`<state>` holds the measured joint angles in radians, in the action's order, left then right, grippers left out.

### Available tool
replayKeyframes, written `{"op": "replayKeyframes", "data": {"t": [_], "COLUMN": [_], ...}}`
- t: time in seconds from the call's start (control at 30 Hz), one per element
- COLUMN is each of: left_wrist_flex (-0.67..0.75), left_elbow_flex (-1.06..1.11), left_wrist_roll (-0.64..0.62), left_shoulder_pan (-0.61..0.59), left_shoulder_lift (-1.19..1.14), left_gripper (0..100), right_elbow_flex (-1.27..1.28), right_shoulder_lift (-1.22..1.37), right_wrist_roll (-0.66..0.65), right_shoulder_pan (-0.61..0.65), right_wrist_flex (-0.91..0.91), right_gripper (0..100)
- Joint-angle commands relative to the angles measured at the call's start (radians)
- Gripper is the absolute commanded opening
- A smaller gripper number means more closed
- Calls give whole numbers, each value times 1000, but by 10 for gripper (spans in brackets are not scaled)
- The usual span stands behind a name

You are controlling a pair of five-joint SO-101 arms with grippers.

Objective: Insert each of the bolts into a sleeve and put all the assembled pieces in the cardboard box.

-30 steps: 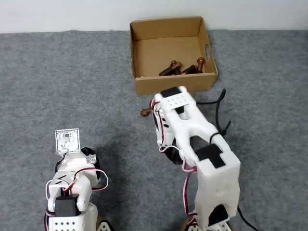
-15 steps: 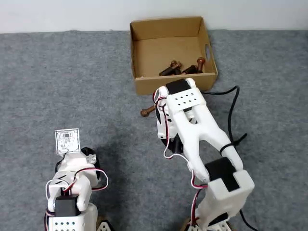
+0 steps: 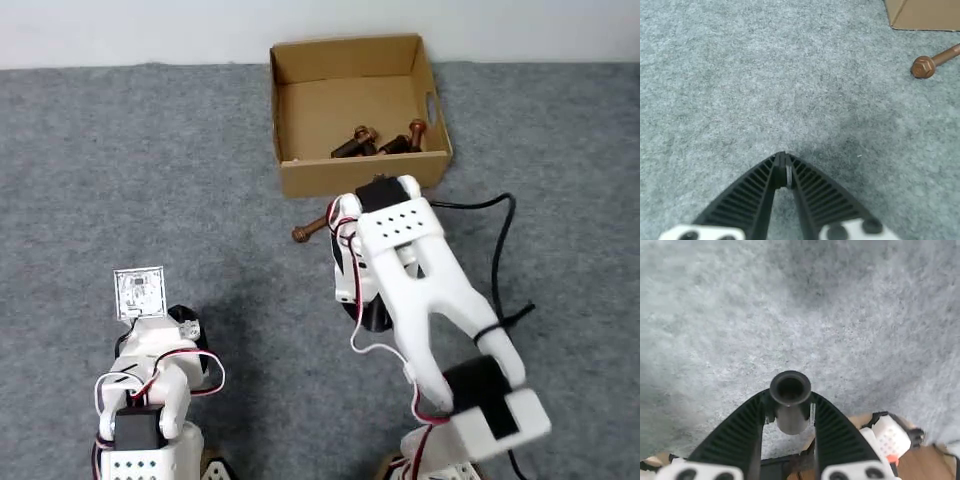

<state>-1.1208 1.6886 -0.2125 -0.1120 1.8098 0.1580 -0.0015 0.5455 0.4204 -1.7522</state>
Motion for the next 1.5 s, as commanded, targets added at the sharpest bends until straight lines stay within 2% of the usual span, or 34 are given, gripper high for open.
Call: {"op": "replayKeyframes", "data": {"t": [0.0, 0.3, 0.47, 0.63, 0.8, 1.03, 1.2, 1.47], "left_wrist_flex": [2, 31, 107, 160, 129, 98, 100, 43], "left_elbow_flex": [-5, -10, -45, -143, -205, -289, -418, -814], "left_wrist_roll": [3, 2, -64, -66, -64, -63, -55, -49], "left_shoulder_pan": [0, 51, 94, 153, 224, 278, 318, 374], "left_shoulder_lift": [5, 8, 5, 2, 0, -11, -230, -865], "left_gripper": [5, 5, 5, 5, 5, 5, 5, 5], "right_elbow_flex": [-18, 43, 209, 354, 517, 624, 677, 806], "right_shoulder_lift": [-173, -576, -740, -977, -1222, -1365, -1372, -1376], "right_wrist_roll": [-60, -206, -215, -216, -218, -244, -238, -236], "right_shoulder_pan": [8, 4, 2, -1, -5, -156, -225, -308], "right_wrist_flex": [-42, -41, -39, 48, 104, 105, 130, 219], "right_gripper": [8, 8, 8, 8, 8, 8, 8, 8]}}
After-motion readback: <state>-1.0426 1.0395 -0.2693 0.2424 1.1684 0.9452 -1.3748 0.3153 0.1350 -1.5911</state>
